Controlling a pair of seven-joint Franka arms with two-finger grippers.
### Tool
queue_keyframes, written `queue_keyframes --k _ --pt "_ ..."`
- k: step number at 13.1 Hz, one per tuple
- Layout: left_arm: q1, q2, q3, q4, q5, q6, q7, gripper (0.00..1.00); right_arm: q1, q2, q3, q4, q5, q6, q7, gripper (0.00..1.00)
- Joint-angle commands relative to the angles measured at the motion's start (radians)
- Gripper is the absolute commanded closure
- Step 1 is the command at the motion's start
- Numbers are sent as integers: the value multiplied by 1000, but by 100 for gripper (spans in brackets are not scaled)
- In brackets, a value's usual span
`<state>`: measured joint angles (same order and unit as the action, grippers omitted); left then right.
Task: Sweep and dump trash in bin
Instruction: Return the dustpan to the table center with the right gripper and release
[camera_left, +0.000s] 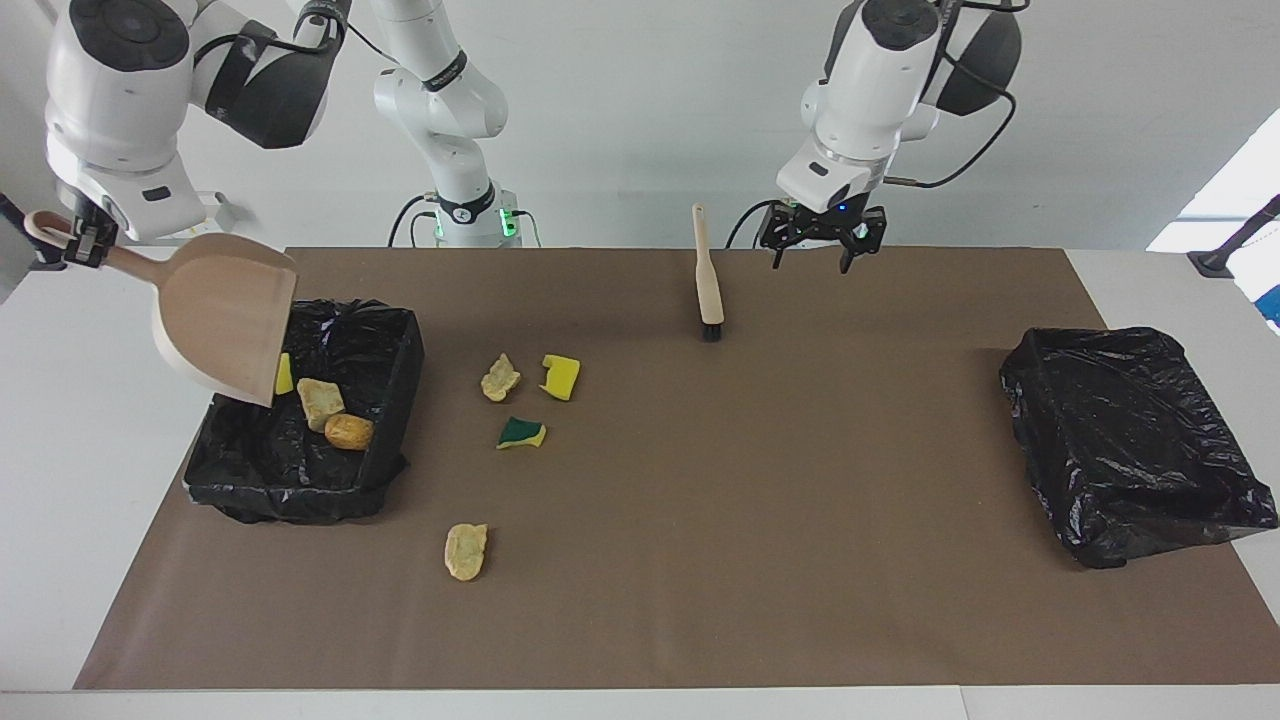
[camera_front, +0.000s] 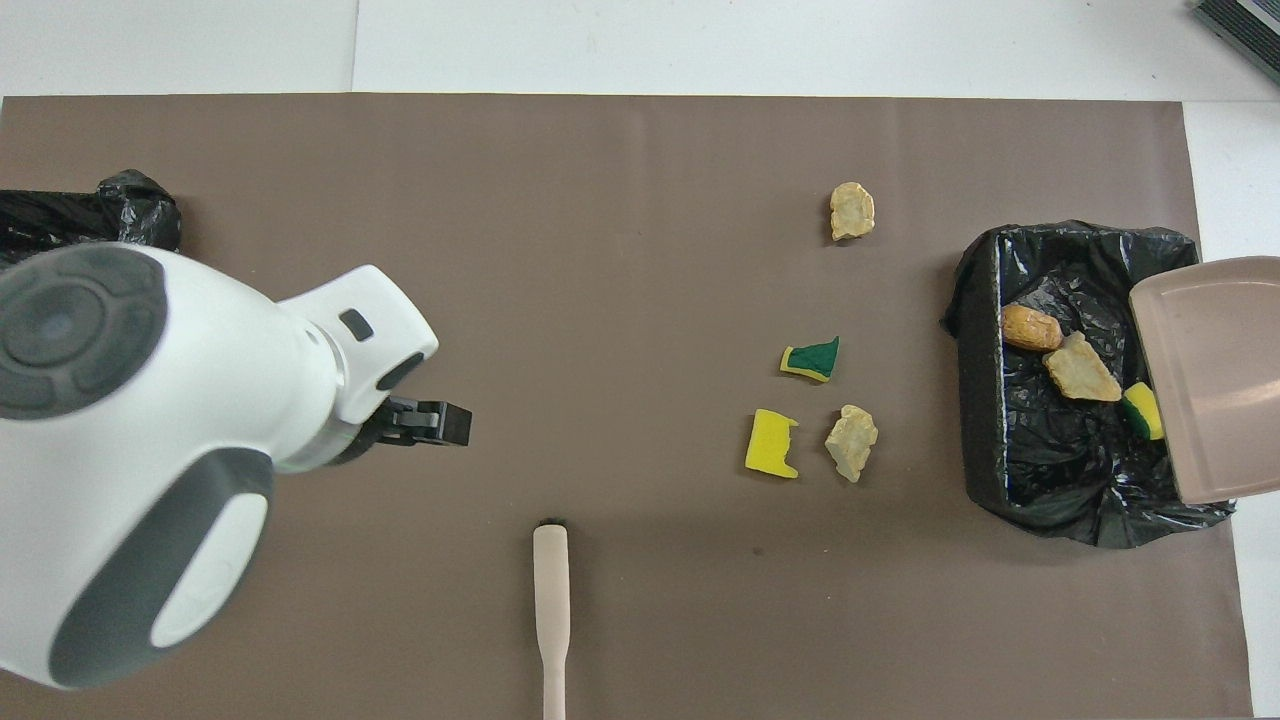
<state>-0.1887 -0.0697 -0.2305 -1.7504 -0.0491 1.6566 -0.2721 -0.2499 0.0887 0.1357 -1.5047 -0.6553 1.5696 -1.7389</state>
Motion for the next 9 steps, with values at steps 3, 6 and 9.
queue_keyframes --k 3,6,9 --pt "0 65 176 253 20 -228 222 0 61 -78 9 -123 215 15 290 100" --pt "29 68 180 319 47 -288 252 0 101 -66 9 -129 345 17 525 100" --pt "46 56 175 319 46 -291 252 0 204 -34 9 -127 411 35 812 100"
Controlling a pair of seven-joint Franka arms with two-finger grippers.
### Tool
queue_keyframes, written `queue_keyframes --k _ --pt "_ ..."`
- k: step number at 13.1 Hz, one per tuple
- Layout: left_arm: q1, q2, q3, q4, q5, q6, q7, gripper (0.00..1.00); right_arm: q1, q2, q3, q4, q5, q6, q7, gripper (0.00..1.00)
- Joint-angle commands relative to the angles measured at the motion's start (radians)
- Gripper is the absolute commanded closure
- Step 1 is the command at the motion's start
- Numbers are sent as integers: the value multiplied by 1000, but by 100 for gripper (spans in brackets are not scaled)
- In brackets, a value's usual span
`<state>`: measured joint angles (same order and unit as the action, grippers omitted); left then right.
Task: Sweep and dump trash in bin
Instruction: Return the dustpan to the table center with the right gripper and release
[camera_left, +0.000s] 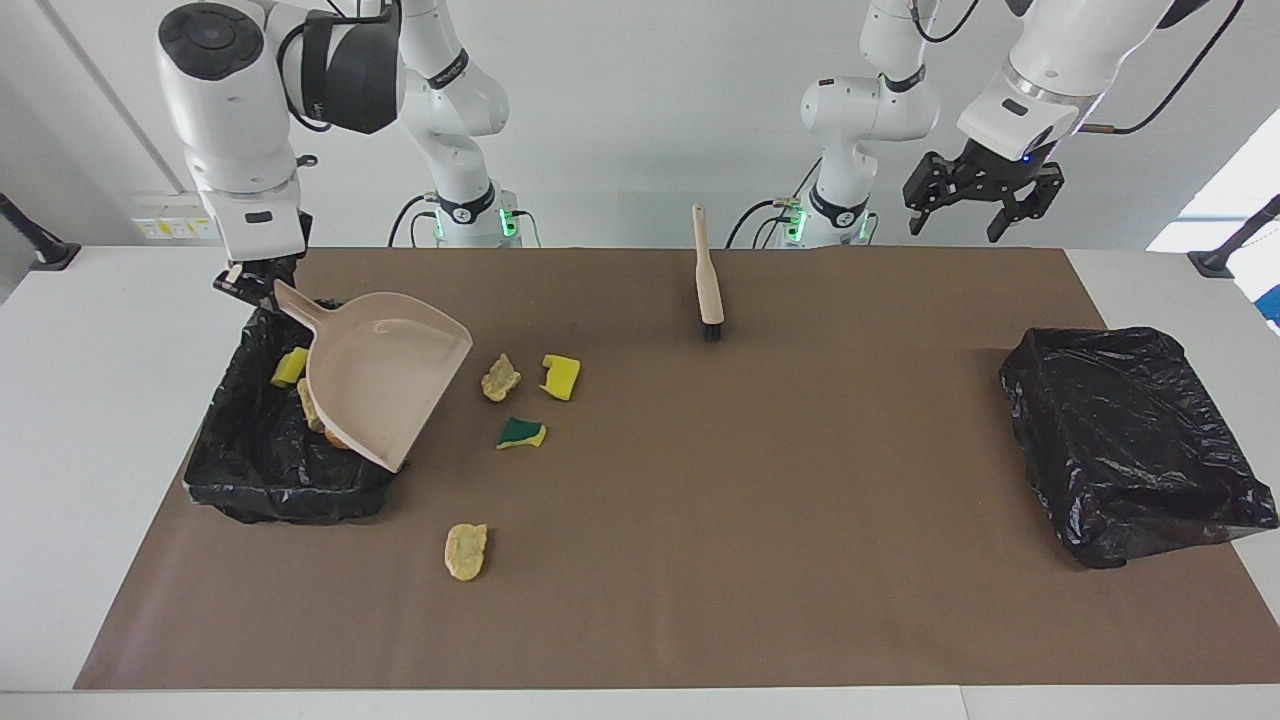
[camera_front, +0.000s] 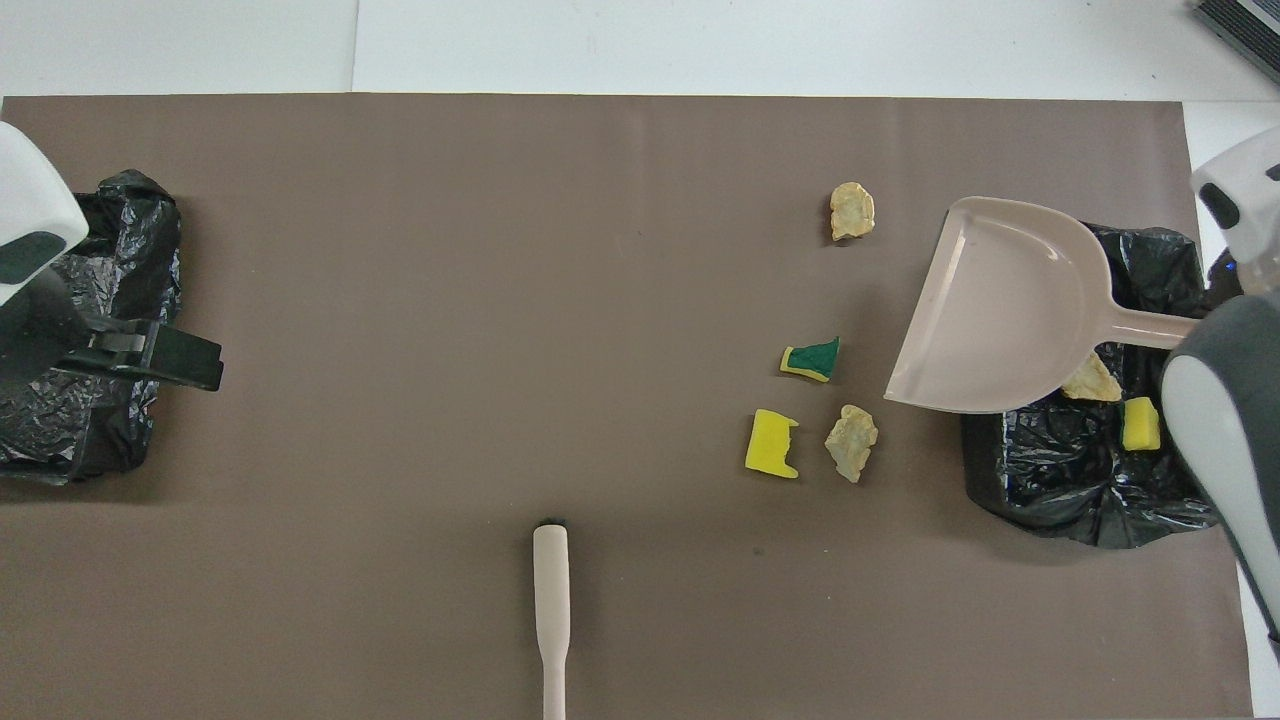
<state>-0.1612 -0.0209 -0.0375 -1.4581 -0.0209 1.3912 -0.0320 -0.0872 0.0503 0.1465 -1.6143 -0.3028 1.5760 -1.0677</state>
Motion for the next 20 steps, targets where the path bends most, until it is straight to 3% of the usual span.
queue_keyframes --k 1,4,11,13,16,17,20 --pt "35 -2 -27 24 15 -26 11 0 46 20 -1 -18 104 47 202 100" --pt "118 -19 -122 -1 18 -20 11 0 133 75 -2 -16 162 110 438 100" --pt "95 -25 -95 -5 16 -15 -16 0 417 206 -2 -15 260 307 1007 100" --pt "13 -27 -11 -7 16 -15 -8 0 509 262 -2 -3 261 379 1231 100" --pt "8 -28 -2 -7 16 -15 -17 0 640 376 -10 29 234 478 1531 100" --pt "11 -28 -2 -5 18 -14 -17 0 671 431 -12 71 194 492 1648 100" --pt "19 -27 2 -7 18 -14 -16 0 696 474 -4 82 129 548 1843 100"
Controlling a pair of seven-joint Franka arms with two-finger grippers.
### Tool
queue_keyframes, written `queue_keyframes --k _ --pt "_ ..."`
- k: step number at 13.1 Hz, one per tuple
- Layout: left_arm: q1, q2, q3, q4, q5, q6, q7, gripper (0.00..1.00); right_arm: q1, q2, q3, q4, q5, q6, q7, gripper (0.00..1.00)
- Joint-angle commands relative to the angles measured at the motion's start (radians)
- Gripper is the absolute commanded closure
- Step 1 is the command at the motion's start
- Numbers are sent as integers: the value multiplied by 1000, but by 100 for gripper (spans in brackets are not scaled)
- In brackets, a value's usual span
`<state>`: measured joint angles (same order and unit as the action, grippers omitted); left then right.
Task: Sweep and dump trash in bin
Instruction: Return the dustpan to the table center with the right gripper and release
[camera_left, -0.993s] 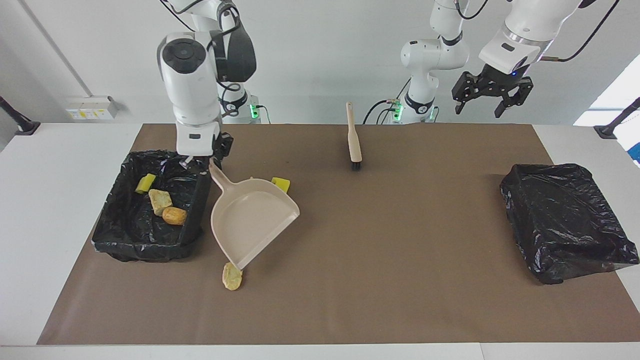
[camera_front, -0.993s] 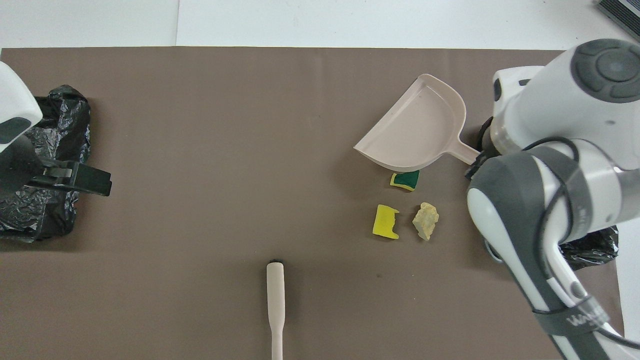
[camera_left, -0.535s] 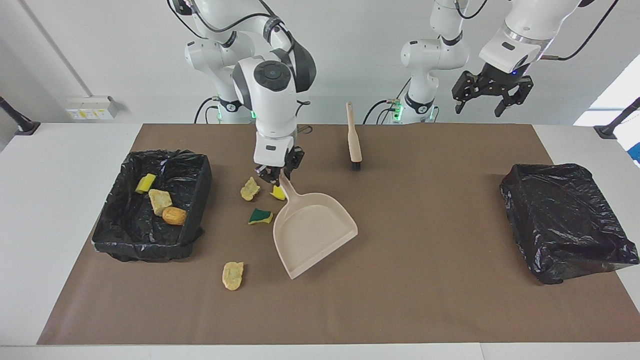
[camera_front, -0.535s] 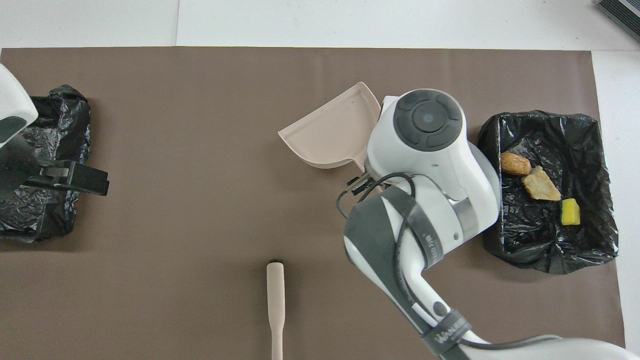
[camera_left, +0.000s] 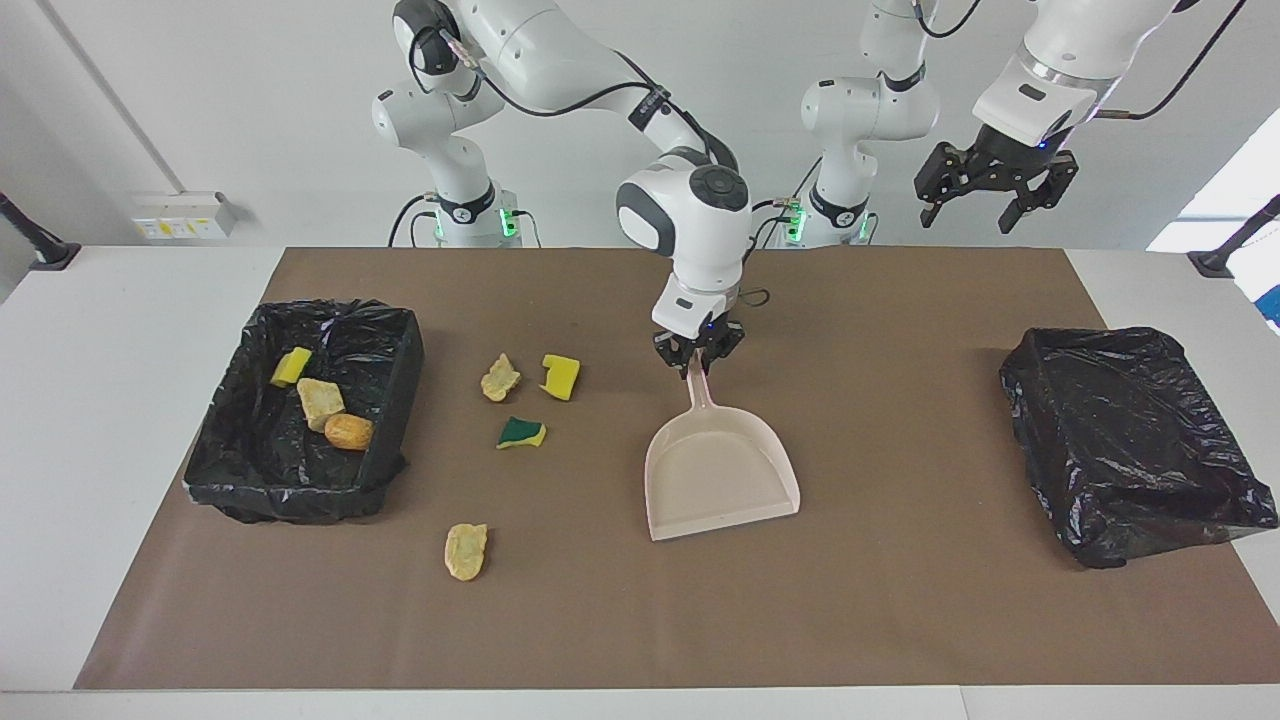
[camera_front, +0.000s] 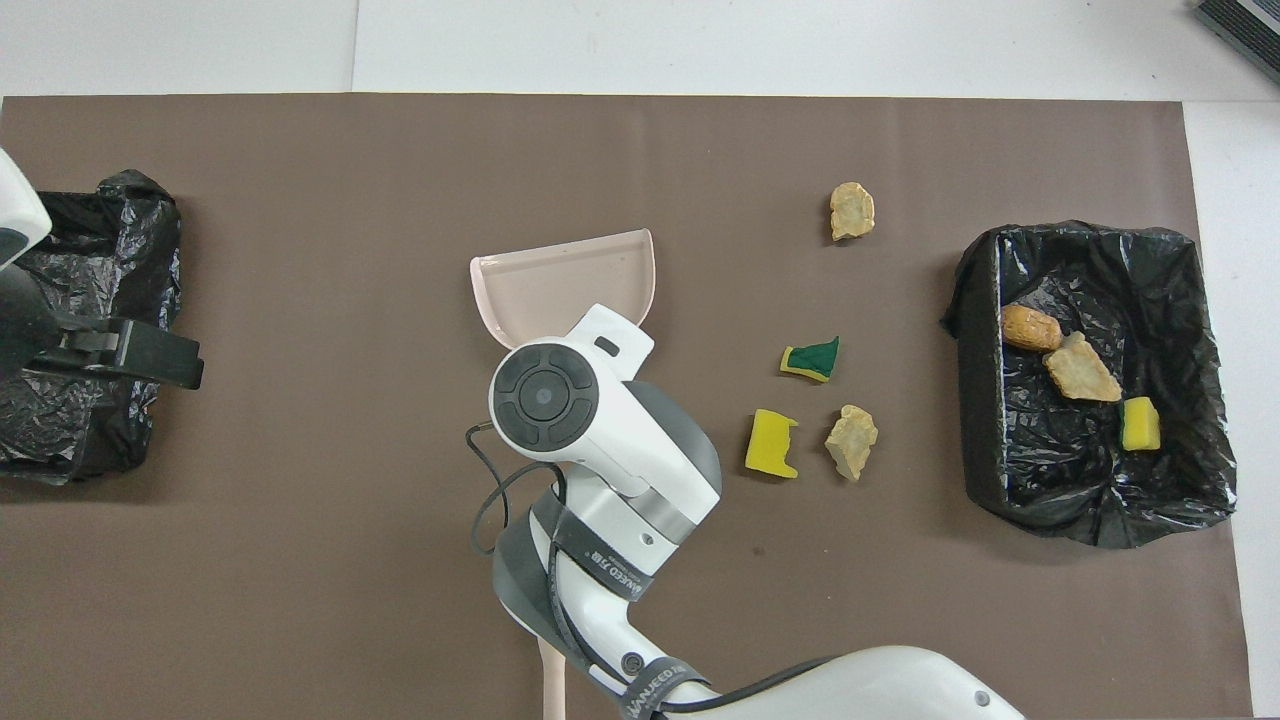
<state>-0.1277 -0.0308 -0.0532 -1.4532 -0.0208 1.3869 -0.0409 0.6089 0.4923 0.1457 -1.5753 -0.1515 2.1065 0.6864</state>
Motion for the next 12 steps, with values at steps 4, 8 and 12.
queue_keyframes --k 4,8,12 --pt "-10 -18 21 -12 16 -20 -8 0 20 40 -3 40 1 99 182 100" --pt "-10 -18 21 -12 18 -20 -10 0 9 0 -1 32 1 66 173 0" --pt "-13 -17 16 -10 18 -13 -10 0 23 -136 6 -72 79 -10 197 0"
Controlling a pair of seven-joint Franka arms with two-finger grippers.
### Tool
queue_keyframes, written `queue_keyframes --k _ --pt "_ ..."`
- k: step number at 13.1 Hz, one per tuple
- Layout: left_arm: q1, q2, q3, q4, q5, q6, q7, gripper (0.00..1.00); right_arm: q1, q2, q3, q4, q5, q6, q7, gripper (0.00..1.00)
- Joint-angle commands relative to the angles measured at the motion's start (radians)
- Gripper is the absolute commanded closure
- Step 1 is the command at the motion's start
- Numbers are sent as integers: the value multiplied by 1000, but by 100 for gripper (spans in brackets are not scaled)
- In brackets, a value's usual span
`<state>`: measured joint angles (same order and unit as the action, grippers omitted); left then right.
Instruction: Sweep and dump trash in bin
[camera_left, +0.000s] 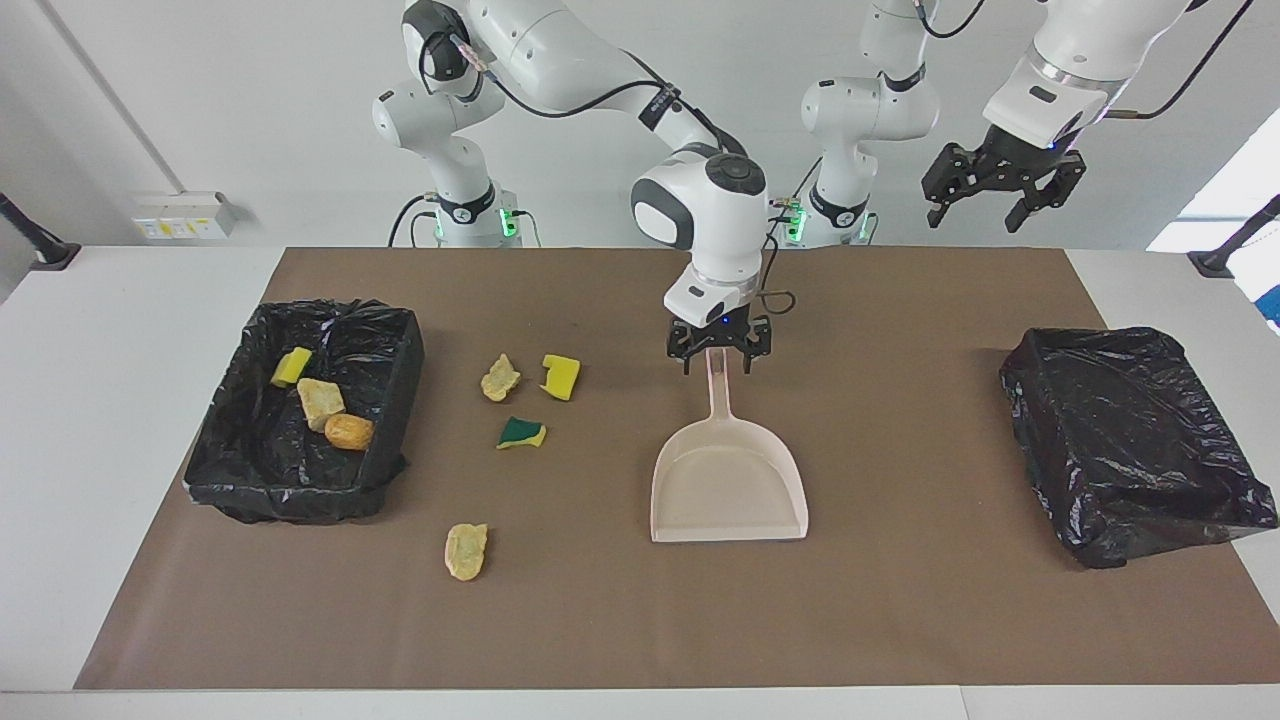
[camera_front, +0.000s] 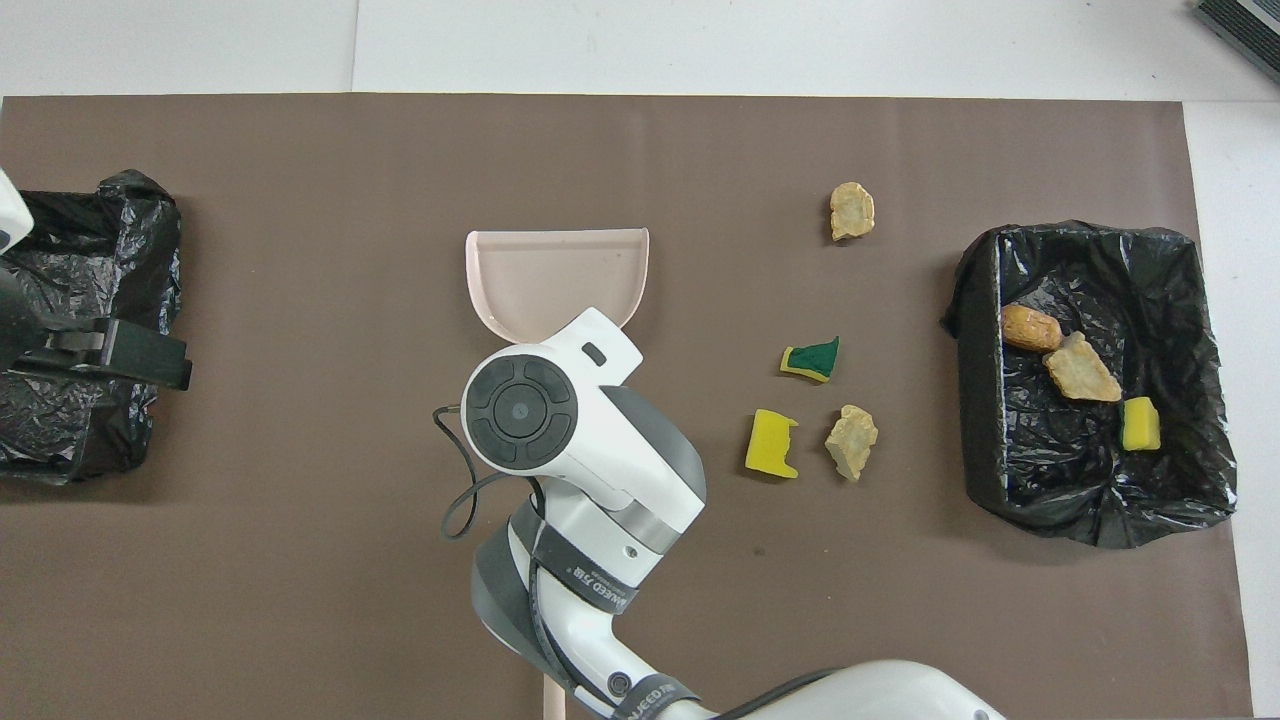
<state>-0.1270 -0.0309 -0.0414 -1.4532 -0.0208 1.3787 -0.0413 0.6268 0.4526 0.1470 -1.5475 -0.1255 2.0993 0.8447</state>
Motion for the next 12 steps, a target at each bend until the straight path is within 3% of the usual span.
queue_keyframes --k 1,6,9,12 --pt "-17 -17 3 -12 18 -1 -9 0 13 -153 6 -158 84 -1 53 0" --pt "-26 -21 -5 -24 12 22 -14 0 123 -356 6 -436 90 24 209 0" --pt "-33 -20 -20 -52 10 72 -22 0 201 -422 6 -528 145 39 220 0" --pt "-42 -9 -107 -171 10 204 -57 0 280 -430 6 -635 153 172 325 0"
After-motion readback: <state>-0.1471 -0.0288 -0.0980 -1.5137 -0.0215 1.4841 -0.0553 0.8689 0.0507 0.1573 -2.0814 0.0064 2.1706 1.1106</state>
